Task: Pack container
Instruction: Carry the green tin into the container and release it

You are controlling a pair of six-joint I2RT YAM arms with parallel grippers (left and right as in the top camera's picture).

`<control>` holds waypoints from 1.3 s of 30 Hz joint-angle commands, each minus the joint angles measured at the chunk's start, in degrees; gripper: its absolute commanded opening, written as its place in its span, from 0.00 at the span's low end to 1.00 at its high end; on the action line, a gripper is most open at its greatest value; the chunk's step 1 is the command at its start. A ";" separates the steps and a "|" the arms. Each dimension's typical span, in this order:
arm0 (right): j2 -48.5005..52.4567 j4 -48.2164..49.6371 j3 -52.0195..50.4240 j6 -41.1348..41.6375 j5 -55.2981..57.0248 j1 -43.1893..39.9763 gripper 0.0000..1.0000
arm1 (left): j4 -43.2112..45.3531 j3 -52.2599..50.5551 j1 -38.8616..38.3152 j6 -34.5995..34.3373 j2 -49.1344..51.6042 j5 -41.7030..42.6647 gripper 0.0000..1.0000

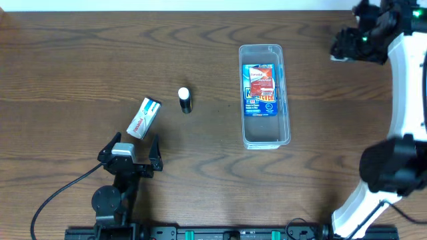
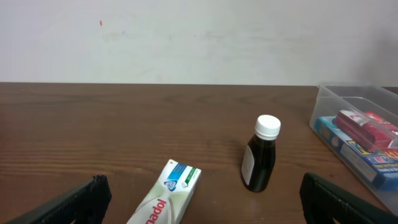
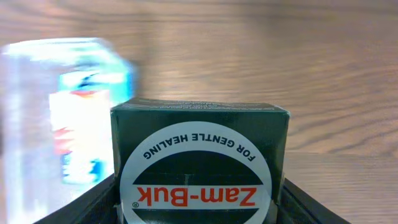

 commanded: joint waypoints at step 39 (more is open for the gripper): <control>4.92 25.94 -23.28 20.13 11.45 24.39 0.68 | -2.12 -0.87 0.24 1.01 -0.04 0.61 0.98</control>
